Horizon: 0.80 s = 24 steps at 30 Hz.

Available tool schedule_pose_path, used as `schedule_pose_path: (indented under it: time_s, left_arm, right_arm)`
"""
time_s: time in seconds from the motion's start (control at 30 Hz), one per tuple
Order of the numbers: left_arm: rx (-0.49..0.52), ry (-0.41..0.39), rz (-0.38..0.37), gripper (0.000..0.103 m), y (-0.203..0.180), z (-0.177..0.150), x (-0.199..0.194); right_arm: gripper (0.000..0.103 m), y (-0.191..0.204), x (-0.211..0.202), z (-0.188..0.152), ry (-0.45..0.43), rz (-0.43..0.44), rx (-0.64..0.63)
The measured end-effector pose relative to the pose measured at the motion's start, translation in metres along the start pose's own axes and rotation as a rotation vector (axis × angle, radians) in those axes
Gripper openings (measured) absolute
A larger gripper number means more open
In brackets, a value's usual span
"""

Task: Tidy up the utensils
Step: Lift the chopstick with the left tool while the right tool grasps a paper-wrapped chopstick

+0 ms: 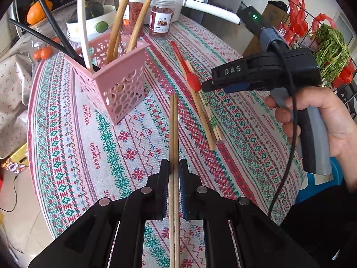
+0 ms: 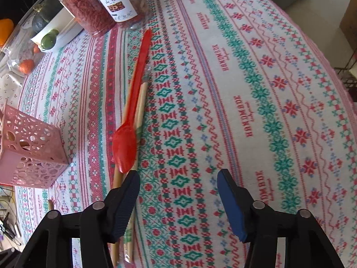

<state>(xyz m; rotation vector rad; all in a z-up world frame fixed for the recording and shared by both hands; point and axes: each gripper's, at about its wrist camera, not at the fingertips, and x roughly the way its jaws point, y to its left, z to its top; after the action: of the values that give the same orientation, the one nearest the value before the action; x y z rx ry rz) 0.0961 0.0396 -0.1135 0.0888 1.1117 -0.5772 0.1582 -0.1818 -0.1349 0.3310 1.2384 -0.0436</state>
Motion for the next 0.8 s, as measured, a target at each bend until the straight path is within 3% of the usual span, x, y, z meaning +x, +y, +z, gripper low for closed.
schedule_pose_path:
  time_s: [0.1, 0.17, 0.27, 0.37, 0.4, 0.5, 0.7, 0.77, 0.8]
  left_arm:
    - [-0.009, -0.009, -0.016, 0.009, 0.002, -0.004, -0.010]
    - [-0.011, -0.017, -0.024, 0.009, 0.004, -0.007, -0.016]
    - [-0.012, -0.025, -0.030, 0.009, 0.004, -0.011, -0.025]
    - [-0.019, -0.025, -0.033, 0.009, 0.010, -0.014, -0.027]
    - [-0.023, -0.024, -0.031, 0.009, 0.011, -0.015, -0.026]
    - [-0.040, -0.019, -0.029, 0.009, 0.021, -0.020, -0.028]
    - [-0.056, -0.041, -0.025, 0.009, 0.023, -0.019, -0.036]
    - [-0.054, -0.052, -0.027, 0.009, 0.021, -0.019, -0.040]
    - [-0.050, -0.056, -0.019, 0.009, 0.020, -0.019, -0.042]
  right_arm:
    - [0.057, 0.017, 0.007, 0.001, 0.015, -0.004, -0.030]
    - [0.048, 0.029, 0.014, -0.001, 0.037, -0.042, -0.061]
    - [0.045, 0.046, 0.021, -0.006, 0.040, -0.117, -0.122]
    - [0.023, 0.053, 0.023, -0.009, 0.057, -0.131, -0.153]
    - [0.011, 0.053, 0.024, -0.011, 0.071, -0.133, -0.161]
    - [0.009, 0.045, 0.021, -0.015, 0.074, -0.135, -0.184]
    - [0.009, -0.001, 0.005, -0.022, 0.123, -0.089, -0.104]
    - [0.011, -0.011, 0.002, -0.022, 0.118, -0.070, -0.075]
    - [0.020, -0.016, 0.000, -0.021, 0.111, -0.061, -0.059]
